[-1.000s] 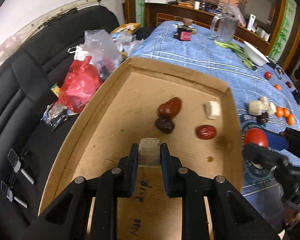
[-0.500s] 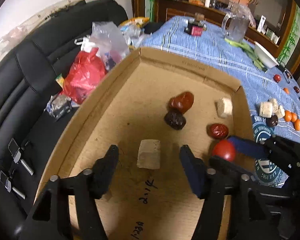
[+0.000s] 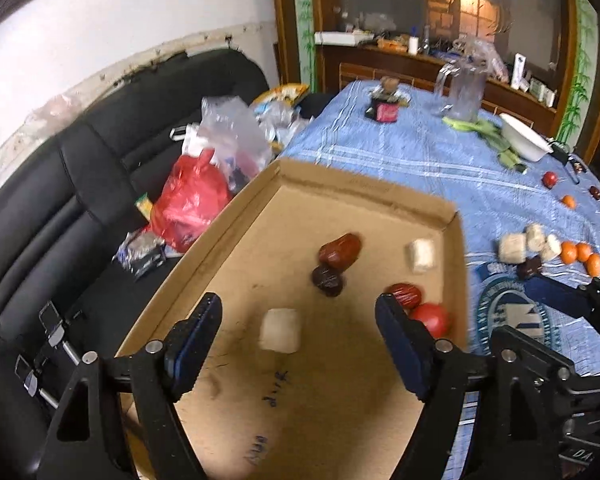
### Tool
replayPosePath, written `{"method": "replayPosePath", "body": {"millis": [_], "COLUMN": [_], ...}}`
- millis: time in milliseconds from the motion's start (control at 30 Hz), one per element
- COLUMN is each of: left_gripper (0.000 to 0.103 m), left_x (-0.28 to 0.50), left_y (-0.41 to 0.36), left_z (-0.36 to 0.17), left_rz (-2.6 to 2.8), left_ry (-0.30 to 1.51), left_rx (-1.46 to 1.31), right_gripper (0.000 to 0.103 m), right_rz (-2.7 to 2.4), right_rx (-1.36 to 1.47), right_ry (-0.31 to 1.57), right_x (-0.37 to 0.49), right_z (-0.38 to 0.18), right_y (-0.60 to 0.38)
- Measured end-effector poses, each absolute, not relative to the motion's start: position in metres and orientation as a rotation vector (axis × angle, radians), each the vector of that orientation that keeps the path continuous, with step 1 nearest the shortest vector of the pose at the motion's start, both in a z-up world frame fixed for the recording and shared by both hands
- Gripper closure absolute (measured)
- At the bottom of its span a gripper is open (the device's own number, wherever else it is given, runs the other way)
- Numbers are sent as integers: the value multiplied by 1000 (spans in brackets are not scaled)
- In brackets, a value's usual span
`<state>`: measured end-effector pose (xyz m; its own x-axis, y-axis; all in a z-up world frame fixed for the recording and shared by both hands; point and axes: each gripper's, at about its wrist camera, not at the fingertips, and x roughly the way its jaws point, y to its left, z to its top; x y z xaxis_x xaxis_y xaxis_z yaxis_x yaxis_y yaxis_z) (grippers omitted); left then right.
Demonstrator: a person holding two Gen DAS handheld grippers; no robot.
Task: Organize fruits
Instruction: 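Withdraw both open tools from the box back over the table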
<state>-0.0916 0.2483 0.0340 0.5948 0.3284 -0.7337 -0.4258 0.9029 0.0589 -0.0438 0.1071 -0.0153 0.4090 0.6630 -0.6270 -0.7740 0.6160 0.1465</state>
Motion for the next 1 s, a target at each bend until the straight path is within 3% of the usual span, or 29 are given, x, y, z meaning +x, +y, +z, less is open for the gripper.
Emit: {"method": "replayPosePath", "body": {"millis": [467,1000], "left_gripper": [21,21], "left_x": [-64,-17], "left_y": [150,95], "left_z": [47,9], "left_rz": [237,92], "left_ry": [766,885], "left_rx": [-106,-94], "right_gripper": [28,28], "right_rz": [645,474], "right_rx": [-93,-5], "right_ry": [694,740], "right_x": [-25,-3], "right_z": [-9,-34], "right_y": [-30,-137]}}
